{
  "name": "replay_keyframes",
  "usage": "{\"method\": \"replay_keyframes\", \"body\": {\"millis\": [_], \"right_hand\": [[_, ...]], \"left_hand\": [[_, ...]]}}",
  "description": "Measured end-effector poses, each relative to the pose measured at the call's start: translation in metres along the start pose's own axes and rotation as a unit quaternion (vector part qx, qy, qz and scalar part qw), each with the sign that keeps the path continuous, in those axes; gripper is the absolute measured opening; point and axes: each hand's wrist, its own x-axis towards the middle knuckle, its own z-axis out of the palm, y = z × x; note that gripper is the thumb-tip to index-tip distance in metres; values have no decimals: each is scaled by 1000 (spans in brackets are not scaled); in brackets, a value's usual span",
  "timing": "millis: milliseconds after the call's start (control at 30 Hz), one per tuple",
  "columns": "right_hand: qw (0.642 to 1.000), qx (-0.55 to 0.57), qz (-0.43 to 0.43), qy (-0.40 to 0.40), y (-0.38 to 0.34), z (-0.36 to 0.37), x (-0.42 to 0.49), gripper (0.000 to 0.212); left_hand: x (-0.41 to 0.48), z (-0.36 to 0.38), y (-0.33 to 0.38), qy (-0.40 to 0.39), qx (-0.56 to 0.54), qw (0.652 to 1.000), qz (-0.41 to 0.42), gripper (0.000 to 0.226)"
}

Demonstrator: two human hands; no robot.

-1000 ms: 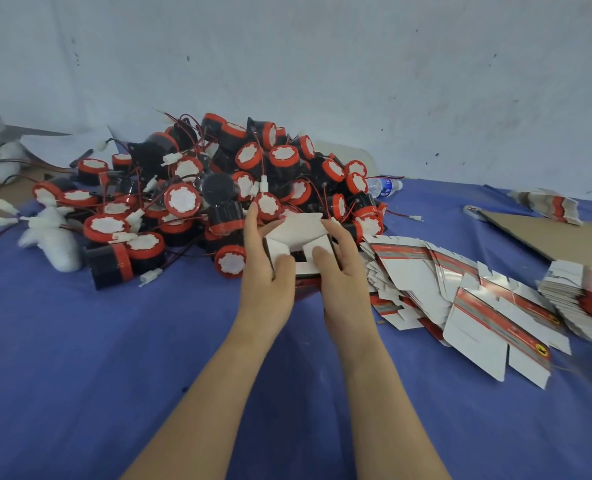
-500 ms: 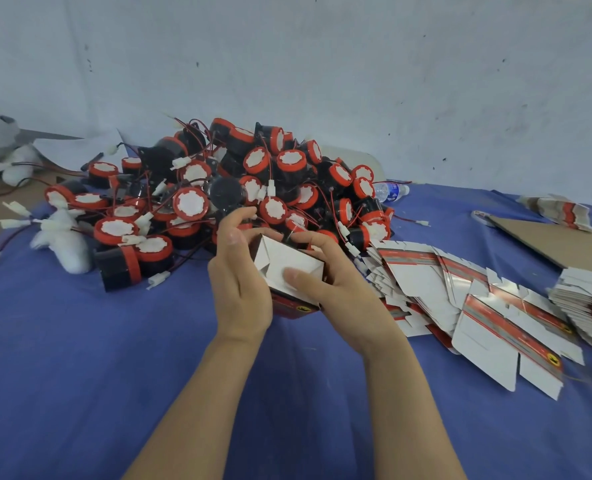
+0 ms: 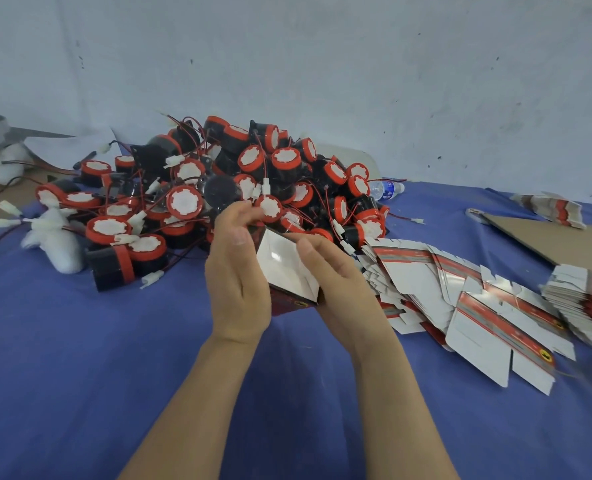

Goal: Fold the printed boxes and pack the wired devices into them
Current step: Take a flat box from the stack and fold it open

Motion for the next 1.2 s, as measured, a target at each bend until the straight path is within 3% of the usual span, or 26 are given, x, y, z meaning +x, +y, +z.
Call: {"method": "replay_keyframes", "body": {"millis": [67, 133, 233, 267, 367, 433, 500, 567, 733, 833, 900, 967, 1033, 1133, 1200], "right_hand": [[991, -35, -82, 99, 1, 3, 2, 17], [964, -103, -174, 170, 1, 8, 3, 7], [948, -178, -204, 168, 4, 15, 2, 29], [951, -175, -200, 156, 6, 16, 2, 39], [949, -176, -196, 175, 16, 14, 6, 60], [953, -143, -150, 221, 21, 15, 7, 46], [944, -150, -100, 277, 26, 15, 9, 9], [934, -147, -89, 314, 29, 12, 9, 24], [940, -151, -107, 285, 30, 15, 7, 35], [946, -198, -109, 234, 30, 17, 8, 15], [964, -157, -73, 204, 29, 15, 10, 9], [979, -53, -12, 197, 28, 11, 13, 28], [973, 56, 18, 224, 26, 1, 16, 50], [962, 74, -13, 263, 20, -16, 15, 34], [956, 88, -16, 280, 18, -21, 13, 34]], "left_hand": [[0, 0, 0, -2, 89, 995, -52, 43], [2, 1, 0, -35, 95, 981, -164, 36], [6, 1, 2, -127, -119, 912, -372, 52], [8, -1, 3, -144, -154, 894, -395, 57], [6, -2, -2, -147, -171, 903, -365, 37], [-1, 3, -5, -138, -183, 910, -346, 29], [-8, 8, -6, -158, -193, 907, -339, 30], [-13, 12, -5, -174, -195, 897, -356, 28], [-12, 13, -1, -125, -183, 891, -396, 30], [-6, 7, -2, -79, -125, 929, -340, 19], [-2, 1, -4, -69, -62, 957, -273, 12], [-1, -3, -5, -92, 3, 975, -204, 9], [-2, -4, -4, -149, 20, 975, -162, 9], [-2, -3, -1, -216, 1, 966, -141, 18], [-1, -3, -2, -174, -36, 970, -166, 41]]}}
